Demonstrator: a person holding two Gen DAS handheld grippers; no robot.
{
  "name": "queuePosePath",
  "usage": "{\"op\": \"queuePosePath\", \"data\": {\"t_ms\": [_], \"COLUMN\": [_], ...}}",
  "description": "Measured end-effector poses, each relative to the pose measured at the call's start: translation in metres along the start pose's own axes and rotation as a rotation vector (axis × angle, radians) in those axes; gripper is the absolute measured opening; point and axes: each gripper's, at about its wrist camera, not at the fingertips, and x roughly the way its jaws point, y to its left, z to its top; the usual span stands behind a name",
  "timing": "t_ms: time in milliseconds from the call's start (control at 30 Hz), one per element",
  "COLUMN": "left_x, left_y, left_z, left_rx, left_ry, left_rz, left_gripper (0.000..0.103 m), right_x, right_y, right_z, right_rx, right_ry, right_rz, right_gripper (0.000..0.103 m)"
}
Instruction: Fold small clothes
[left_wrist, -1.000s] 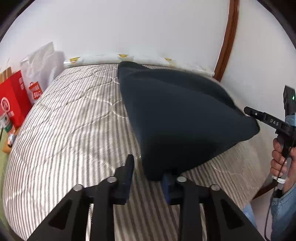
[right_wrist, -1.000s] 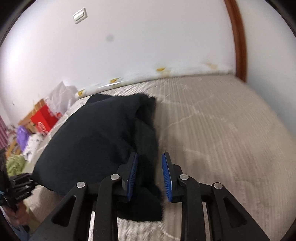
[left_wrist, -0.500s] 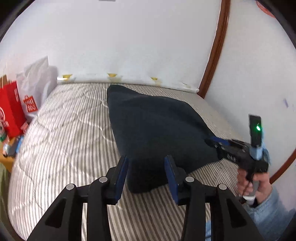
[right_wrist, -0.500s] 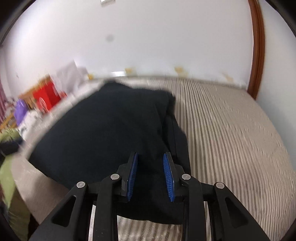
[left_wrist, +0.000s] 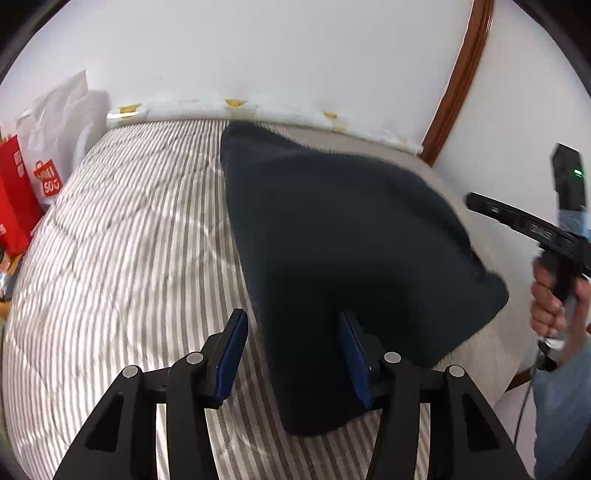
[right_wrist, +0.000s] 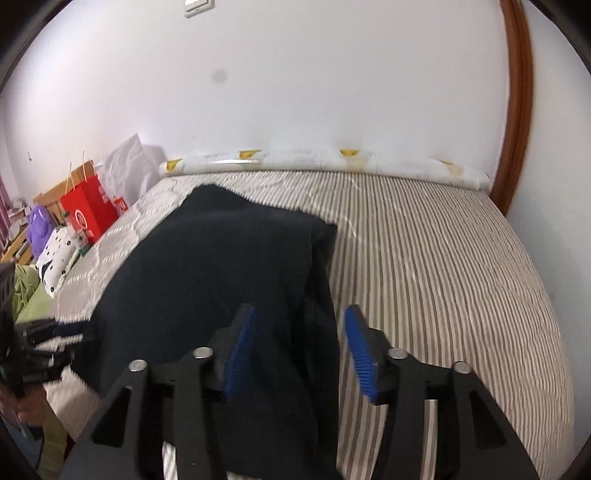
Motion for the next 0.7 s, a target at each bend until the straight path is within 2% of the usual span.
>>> {"op": "queuePosePath", "data": {"t_ms": [133, 233, 400, 467, 500, 533, 600, 633, 667, 700], "left_x": [0.004, 0.017, 0.038, 0.045, 0.048, 0.051, 0.058, 0.062, 0.064, 0.067], "left_y": [0.012, 0.02, 0.027, 0.028, 0.027, 0.026, 0.024, 0.024, 0.024, 0.024], "left_z": [0.026, 0.044, 0.069, 0.08, 0.083, 0.086, 0.093, 0.096, 0.099, 0.101], "left_rx": [-0.031, -0.048, -0.041, -0.026, -0.016, -0.005, 0.014, 0.02, 0.021, 0.023], "left_ry": [-0.031, -0.026, -0.024, -0.019, -0.019, -0.02, -0.022, -0.021, -0.02, -0.017], "left_rz": [0.009, 0.026, 0.05, 0.064, 0.073, 0.083, 0.107, 0.114, 0.116, 0.117], "left_gripper": [0.048, 0.048, 0.048, 0.048, 0.048, 0.048, 0.048, 0.048, 0.048, 0.048], "right_x": [0.025, 0.059, 0.106, 0.124, 0.132, 0.142, 0.153, 0.155, 0.155, 0.149], "right_y": [0.0, -0.005, -0.014, -0.015, -0.015, -0.015, -0.013, -0.008, -0.004, 0.002], "right_z": [0.038, 0.062, 0.077, 0.078, 0.079, 0.08, 0.08, 0.08, 0.081, 0.082], "right_rx": [0.002, 0.043, 0.127, 0.142, 0.139, 0.145, 0.15, 0.129, 0.096, 0.041], "right_ry": [0.009, 0.058, 0.143, 0.174, 0.16, 0.177, 0.182, 0.174, 0.153, 0.098], "right_rz": [0.008, 0.031, 0.086, 0.085, 0.068, 0.066, 0.079, 0.078, 0.059, 0.049], "right_gripper": [0.057, 0.057, 0.056, 0.055, 0.054, 0.05, 0.031, 0.017, 0.01, 0.009]}}
